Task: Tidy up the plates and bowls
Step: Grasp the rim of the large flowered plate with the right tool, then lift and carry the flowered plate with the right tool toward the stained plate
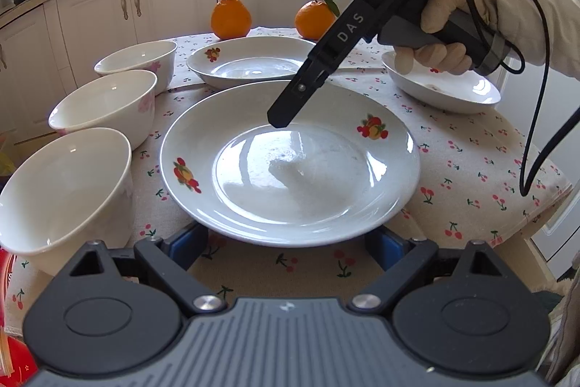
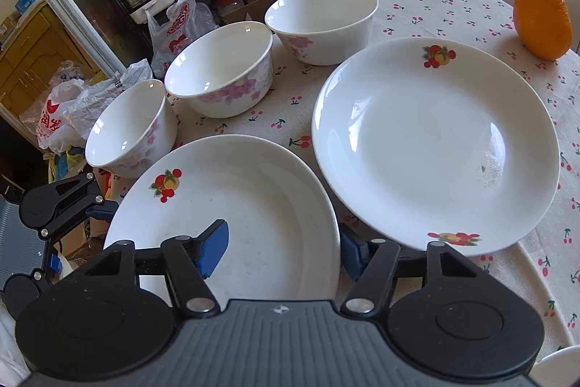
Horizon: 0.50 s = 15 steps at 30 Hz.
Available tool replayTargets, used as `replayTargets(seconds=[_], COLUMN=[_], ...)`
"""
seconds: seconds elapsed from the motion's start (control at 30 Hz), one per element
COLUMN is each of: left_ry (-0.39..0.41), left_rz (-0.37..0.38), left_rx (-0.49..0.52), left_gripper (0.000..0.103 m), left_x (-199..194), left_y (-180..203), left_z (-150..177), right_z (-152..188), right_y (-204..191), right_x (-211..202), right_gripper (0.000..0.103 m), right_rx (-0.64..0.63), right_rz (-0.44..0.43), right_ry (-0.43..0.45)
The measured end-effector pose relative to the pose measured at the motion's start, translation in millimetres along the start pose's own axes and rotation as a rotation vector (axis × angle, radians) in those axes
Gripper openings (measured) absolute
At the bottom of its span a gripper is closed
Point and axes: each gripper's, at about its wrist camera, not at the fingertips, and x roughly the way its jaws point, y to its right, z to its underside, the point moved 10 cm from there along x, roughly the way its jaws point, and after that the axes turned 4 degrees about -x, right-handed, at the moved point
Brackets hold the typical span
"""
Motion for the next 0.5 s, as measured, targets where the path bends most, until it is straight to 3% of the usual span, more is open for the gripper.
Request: replayTargets(seconds=[0.17,0.5], left_ry=[0.0,-0.011], left_rz=[0.013,0.02], left_rx=[0.002,0.019], left_gripper=[0.089,0.087], left_x=[-0.6,-0.8], left_y=[0.9,2.6], left_z=[-0.2,-1.2], right_z=[-0.3,3.4], right_y=[1.3,-0.7], right_x=[0.7,-3.2], right_gripper=[0.062,0.062], right_rx=[0.001,-0.01], right_rz=[-0.003,0.02], right_ry=[-0.006,-0.004])
